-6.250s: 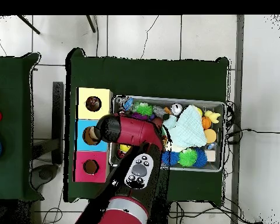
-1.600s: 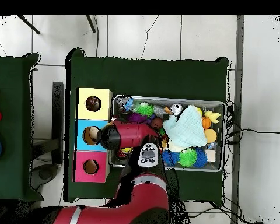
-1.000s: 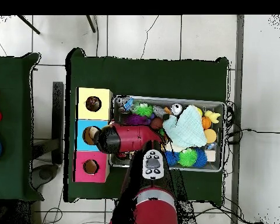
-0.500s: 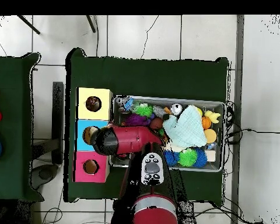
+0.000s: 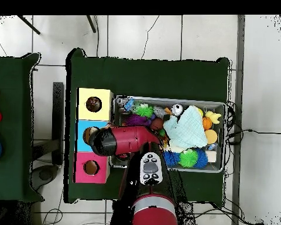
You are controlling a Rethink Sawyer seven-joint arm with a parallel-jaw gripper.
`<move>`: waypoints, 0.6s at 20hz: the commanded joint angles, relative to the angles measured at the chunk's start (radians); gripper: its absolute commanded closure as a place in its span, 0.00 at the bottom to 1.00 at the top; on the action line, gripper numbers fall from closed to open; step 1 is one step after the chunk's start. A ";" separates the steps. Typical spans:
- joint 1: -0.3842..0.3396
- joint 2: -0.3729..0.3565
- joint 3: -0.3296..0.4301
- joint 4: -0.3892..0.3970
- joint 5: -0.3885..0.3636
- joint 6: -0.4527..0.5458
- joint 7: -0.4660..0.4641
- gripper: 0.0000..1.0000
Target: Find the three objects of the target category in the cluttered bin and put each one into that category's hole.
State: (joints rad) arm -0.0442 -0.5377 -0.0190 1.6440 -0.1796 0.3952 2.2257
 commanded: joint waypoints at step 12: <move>-0.072 -0.017 0.065 0.021 -0.079 0.241 -0.150 0.00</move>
State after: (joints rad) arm -0.0705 -0.5308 -0.0164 1.6288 -0.1905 0.4313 2.2254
